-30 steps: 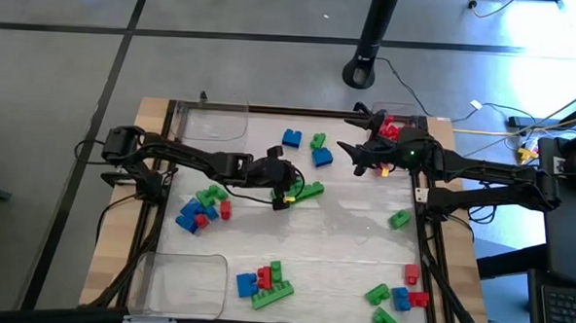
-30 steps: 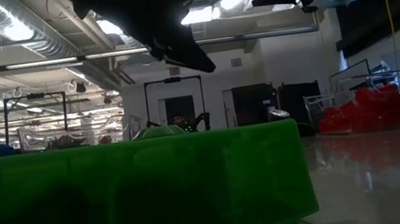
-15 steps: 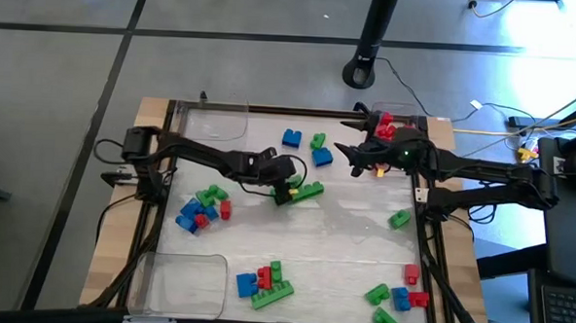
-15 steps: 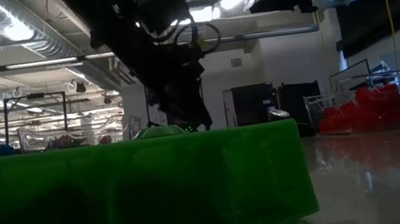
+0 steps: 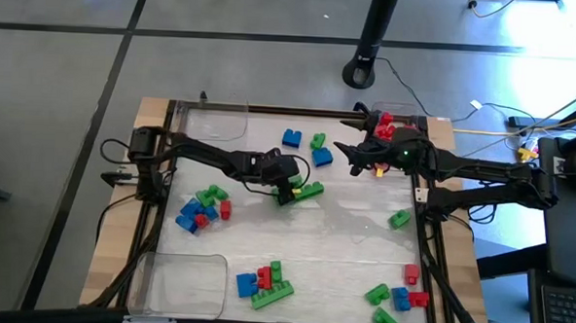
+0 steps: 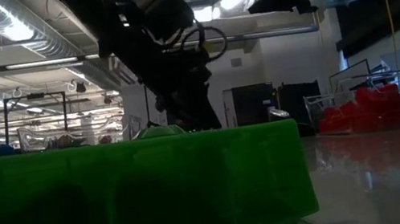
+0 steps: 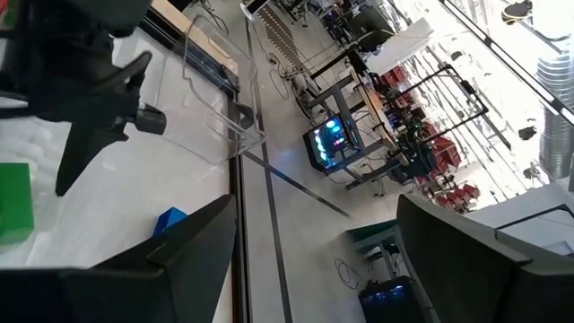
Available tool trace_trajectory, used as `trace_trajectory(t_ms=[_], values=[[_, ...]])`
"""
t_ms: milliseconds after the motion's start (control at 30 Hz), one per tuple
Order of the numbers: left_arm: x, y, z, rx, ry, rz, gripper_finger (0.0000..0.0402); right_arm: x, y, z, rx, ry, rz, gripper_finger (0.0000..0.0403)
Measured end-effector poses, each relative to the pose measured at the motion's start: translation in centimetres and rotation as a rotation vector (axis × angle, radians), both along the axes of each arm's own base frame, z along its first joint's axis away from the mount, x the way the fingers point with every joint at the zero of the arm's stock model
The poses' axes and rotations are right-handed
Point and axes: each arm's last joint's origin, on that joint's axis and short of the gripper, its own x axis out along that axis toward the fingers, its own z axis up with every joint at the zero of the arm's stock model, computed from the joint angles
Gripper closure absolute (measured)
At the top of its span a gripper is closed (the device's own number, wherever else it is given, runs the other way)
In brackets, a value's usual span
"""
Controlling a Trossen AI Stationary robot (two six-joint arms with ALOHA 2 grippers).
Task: Sort blocks
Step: Put the green game piece into the left transparent bin
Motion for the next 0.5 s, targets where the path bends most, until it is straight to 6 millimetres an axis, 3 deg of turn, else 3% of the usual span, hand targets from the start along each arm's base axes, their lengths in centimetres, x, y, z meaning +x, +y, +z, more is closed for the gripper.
trace_trajectory(t_ms=[200, 500], values=[[0.3, 0.5, -1.7, -0.001, 0.037, 0.011, 0.0181, 0.0, 0.0, 0.0, 0.0, 0.004, -0.002, 0.0094], [0.3, 0.9, -2.1, 0.009, 0.052, 0.005, 0.0196, 0.0, 0.0, 0.0, 0.001, 0.006, -0.001, 0.0094]])
